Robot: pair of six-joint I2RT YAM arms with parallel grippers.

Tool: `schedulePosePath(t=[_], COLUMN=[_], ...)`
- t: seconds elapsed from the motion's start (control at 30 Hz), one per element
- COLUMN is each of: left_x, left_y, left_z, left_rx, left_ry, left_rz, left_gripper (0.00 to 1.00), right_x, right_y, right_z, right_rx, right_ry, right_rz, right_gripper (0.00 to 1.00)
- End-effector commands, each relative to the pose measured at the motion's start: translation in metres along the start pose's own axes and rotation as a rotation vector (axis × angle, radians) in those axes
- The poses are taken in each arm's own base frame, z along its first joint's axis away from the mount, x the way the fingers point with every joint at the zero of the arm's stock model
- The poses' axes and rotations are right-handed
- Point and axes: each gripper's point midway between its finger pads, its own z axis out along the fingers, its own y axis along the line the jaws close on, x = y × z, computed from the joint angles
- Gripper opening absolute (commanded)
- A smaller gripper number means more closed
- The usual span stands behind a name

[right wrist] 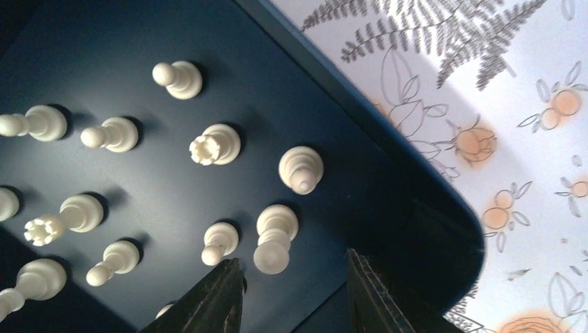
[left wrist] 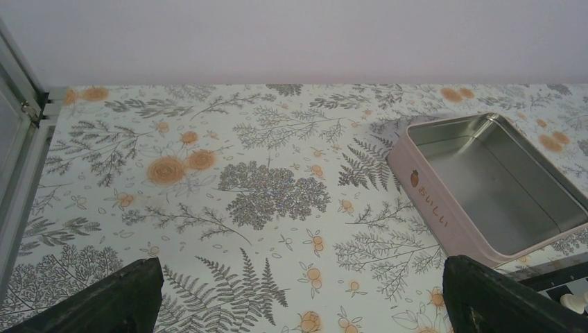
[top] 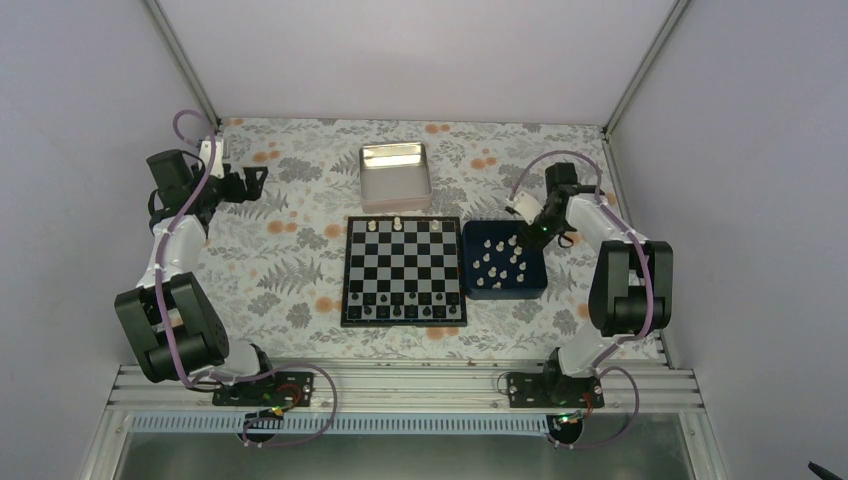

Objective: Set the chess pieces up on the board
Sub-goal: Pick up the chess piece from the storage box.

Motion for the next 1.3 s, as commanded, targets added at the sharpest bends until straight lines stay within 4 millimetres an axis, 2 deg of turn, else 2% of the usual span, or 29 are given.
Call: schedulePosePath(t=[0.0,0.13,0.23,0.53,0.6,0.8,1.0,1.13,1.27], left_x=[0.002,0.002,0.002,0.002,0.002,0.002,0.002,0.002,0.0], left_y=[-0.001,0.0,0.001,0.002,0.002,0.003,0.004,0.004,0.003], left_z=[-0.001,-0.001,-0.001,-0.003,-0.003,-0.003,-0.003,-0.003,-0.004], left_rx=[0.019,0.017,0.013,0.012,0.013,0.013,0.012,0.014,0.016], left_ry=[-0.001,-0.001,-0.003,-0.005,-0.005,-0.006,-0.007,-0.008,-0.01], left_rz=[0.011,0.01,0.008,0.005,0.004,0.002,0.002,0.001,0.002], left_gripper=[1.0,1.0,1.0,1.0,1.0,1.0,1.0,1.0,1.0], right_x=[0.008,0.009,0.013,0.011,0.01,0.011,0.004,-0.004,-0.025], right_y=[0.01,0.012,0.013,0.005,0.003,0.003,0.0,0.002,0.007], right_z=[0.003,0.006,0.018,0.028,0.029,0.028,0.013,0.001,-0.018], right_rx=[-0.04,-0.048,-0.067,-0.049,-0.046,-0.051,-0.034,-0.038,-0.031], right_ry=[0.005,0.008,0.023,0.028,0.028,0.037,0.018,0.003,-0.022], right_rz=[-0.005,-0.001,0.005,0.008,0.008,0.008,0.003,-0.003,-0.04], right_gripper=[0.41,0.42,0.41,0.39,0.37,0.18,0.08,0.05,0.05])
